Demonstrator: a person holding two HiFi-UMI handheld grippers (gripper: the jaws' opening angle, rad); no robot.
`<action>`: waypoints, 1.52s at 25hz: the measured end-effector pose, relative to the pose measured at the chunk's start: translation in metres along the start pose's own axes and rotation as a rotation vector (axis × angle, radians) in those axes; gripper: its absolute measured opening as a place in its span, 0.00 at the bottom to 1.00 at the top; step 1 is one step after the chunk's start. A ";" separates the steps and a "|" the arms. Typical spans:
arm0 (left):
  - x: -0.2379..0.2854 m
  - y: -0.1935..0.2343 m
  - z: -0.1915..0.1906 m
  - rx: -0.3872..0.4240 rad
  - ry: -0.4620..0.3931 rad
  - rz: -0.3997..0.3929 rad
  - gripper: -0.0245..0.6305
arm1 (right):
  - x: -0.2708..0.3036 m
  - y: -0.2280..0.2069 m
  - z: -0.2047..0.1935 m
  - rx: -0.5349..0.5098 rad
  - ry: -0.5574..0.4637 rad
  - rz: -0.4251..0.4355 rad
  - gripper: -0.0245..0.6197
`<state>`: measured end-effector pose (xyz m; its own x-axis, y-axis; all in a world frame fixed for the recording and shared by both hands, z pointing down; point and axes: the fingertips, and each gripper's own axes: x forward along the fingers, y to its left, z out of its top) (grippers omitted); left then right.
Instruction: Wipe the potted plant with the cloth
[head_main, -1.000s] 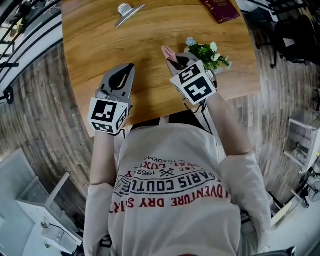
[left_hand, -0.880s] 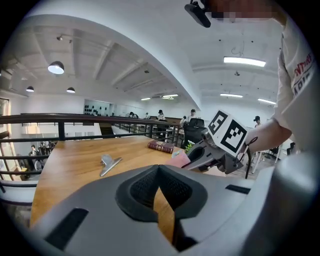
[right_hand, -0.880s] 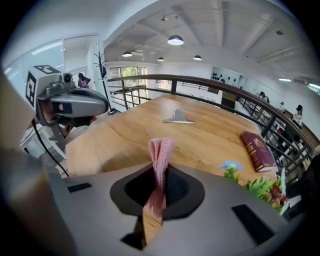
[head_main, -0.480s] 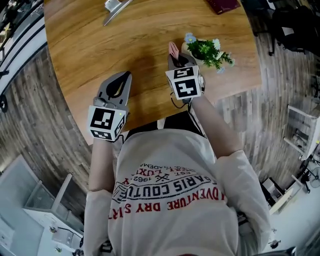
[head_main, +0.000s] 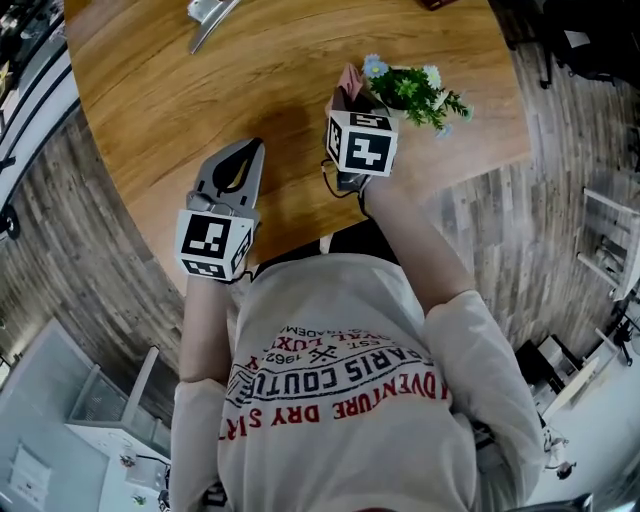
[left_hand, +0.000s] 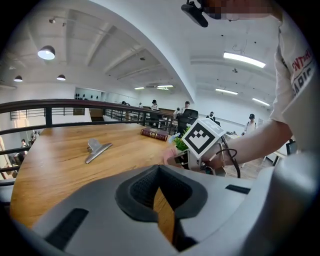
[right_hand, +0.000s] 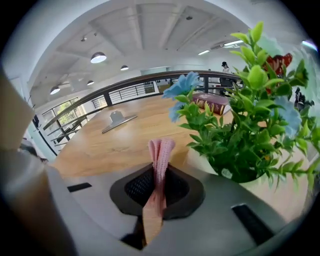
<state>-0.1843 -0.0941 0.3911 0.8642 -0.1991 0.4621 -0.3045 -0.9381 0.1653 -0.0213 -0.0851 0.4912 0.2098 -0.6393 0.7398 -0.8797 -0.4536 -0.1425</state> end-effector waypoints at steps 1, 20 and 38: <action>0.001 -0.001 0.000 0.003 0.002 -0.005 0.06 | 0.000 -0.001 -0.001 0.031 -0.001 -0.004 0.10; 0.004 -0.018 -0.009 0.029 0.010 -0.084 0.06 | -0.029 -0.035 -0.037 0.261 0.075 -0.130 0.10; 0.038 -0.051 -0.001 0.023 0.013 -0.136 0.06 | -0.068 -0.132 -0.063 0.125 0.119 -0.207 0.10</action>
<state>-0.1362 -0.0533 0.4013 0.8916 -0.0661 0.4480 -0.1756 -0.9623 0.2075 0.0540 0.0574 0.5008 0.3213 -0.4509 0.8327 -0.7621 -0.6451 -0.0552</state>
